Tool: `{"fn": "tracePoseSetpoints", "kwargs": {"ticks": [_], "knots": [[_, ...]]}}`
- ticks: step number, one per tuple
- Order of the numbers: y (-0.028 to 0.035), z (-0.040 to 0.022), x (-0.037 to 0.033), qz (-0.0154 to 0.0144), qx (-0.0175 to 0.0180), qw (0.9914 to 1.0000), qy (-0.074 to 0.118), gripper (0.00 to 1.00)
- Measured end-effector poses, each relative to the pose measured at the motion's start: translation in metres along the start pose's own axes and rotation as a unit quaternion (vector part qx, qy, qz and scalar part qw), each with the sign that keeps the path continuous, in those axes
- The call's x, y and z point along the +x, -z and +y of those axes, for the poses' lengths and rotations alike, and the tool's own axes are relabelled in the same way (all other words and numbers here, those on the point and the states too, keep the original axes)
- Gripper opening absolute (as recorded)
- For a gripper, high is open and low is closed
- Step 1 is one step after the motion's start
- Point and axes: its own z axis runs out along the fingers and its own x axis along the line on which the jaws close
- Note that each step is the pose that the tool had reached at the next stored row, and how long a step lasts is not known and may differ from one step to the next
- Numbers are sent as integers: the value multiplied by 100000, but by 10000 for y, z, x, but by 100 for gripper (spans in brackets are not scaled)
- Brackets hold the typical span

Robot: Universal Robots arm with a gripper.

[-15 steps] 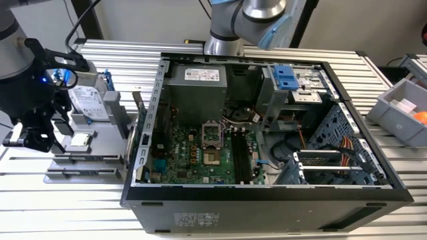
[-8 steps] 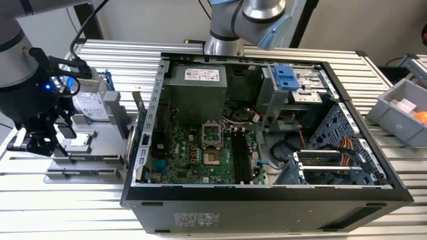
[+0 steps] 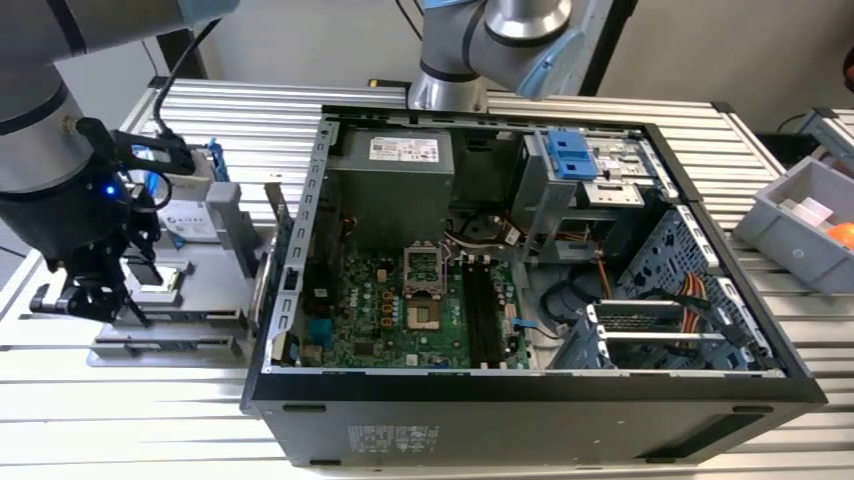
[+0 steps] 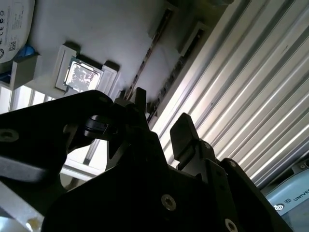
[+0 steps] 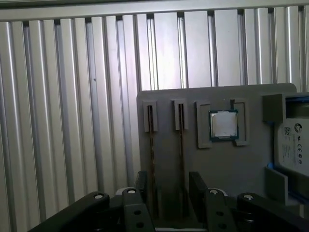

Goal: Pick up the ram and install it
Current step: 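Pick up the ram and move it above insertion slot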

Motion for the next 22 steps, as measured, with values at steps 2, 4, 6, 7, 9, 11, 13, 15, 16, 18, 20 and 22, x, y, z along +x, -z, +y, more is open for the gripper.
{"fn": "tracePoseSetpoints", "kwargs": {"ticks": [2, 4, 6, 7, 9, 11, 13, 15, 16, 18, 20, 22], "knots": [[-35, -9, 3, -1, 2, 100000, -176, 100], [-71, -15, 7, -5, 3, 100000, -310, 100], [-108, -18, 13, -8, 10, 99999, -399, 100], [-125, -20, 16, -1, 3, 99999, -441, 100], [-162, -24, 20, 7, 7, 99999, -543, 100], [-199, -31, 22, 18, 15, 99998, -619, 100], [-234, -38, 24, 35, 12, 99998, -658, 100], [-271, -46, 28, 41, 14, 99998, -685, 100], [-289, -49, 32, 47, 11, 99998, -697, 100], [-325, -52, 41, 50, 13, 99997, -706, 100], [-361, -54, 51, 53, 15, 99997, -706, 100], [-399, -55, 55, 62, 23, 99997, -710, 100]]}}
